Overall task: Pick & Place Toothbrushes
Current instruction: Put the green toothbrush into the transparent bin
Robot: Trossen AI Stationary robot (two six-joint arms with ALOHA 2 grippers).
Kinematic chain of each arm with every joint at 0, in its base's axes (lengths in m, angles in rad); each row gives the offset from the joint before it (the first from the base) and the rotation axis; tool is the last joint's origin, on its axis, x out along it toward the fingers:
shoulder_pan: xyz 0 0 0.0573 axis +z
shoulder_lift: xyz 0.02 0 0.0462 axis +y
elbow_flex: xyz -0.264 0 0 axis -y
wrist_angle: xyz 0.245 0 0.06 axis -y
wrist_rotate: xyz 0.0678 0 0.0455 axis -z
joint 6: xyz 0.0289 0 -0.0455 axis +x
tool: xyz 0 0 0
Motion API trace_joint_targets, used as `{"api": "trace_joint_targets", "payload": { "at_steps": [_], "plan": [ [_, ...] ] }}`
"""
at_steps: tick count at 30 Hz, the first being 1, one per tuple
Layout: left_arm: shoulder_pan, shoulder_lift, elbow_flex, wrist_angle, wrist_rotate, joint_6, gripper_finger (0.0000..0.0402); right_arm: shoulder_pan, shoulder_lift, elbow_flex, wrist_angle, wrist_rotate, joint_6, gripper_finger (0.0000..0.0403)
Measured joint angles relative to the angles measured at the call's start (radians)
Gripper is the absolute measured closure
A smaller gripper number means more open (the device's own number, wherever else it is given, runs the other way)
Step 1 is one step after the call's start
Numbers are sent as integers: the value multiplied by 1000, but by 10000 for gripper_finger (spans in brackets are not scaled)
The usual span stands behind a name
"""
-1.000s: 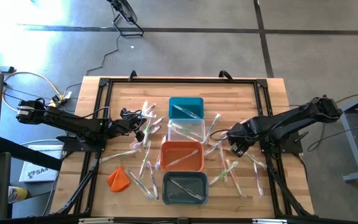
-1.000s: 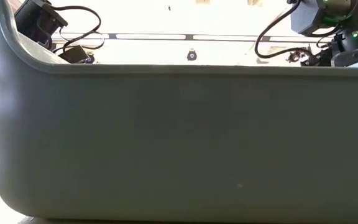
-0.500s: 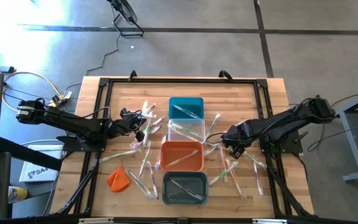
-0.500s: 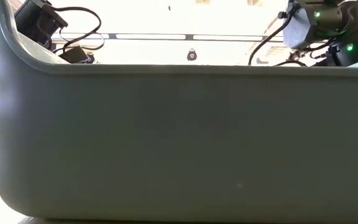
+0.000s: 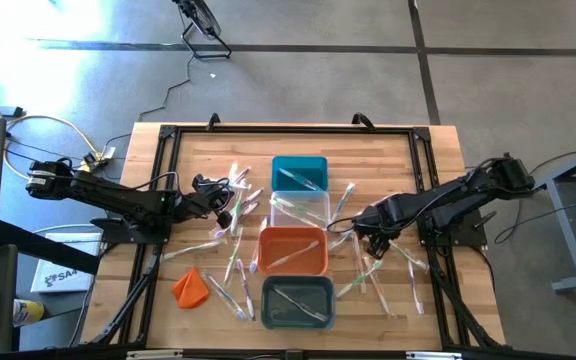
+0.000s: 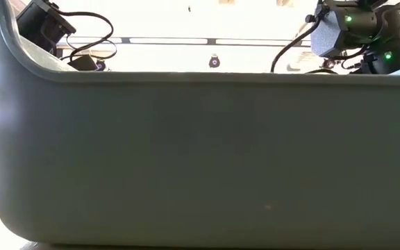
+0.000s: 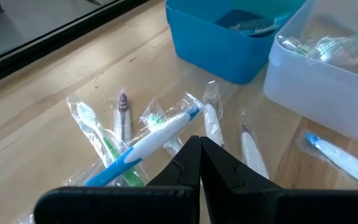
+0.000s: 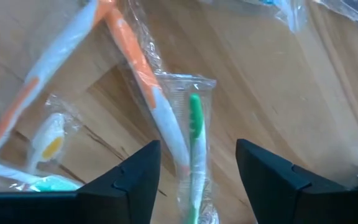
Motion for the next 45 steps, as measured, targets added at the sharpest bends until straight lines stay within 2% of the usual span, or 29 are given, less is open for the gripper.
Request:
{"api": "trace_joint_targets", "payload": {
  "at_steps": [7,13,22,28,38,45],
  "plan": [
    [0,0,0,0,0,1,401,0,0,-85,75,-17,51,208],
    [0,0,0,0,0,1,401,0,-1,-96,91,-15,45,224],
    [0,0,0,0,0,2,401,0,-3,-96,102,-16,45,322],
    [0,0,0,0,0,2,401,0,-52,-94,99,-53,11,387],
    [0,0,0,0,0,1,401,-24,-193,76,-36,6,-36,392],
    [0,0,0,2,0,1,401,-75,-255,247,-26,174,-98,391]
  ]
}}
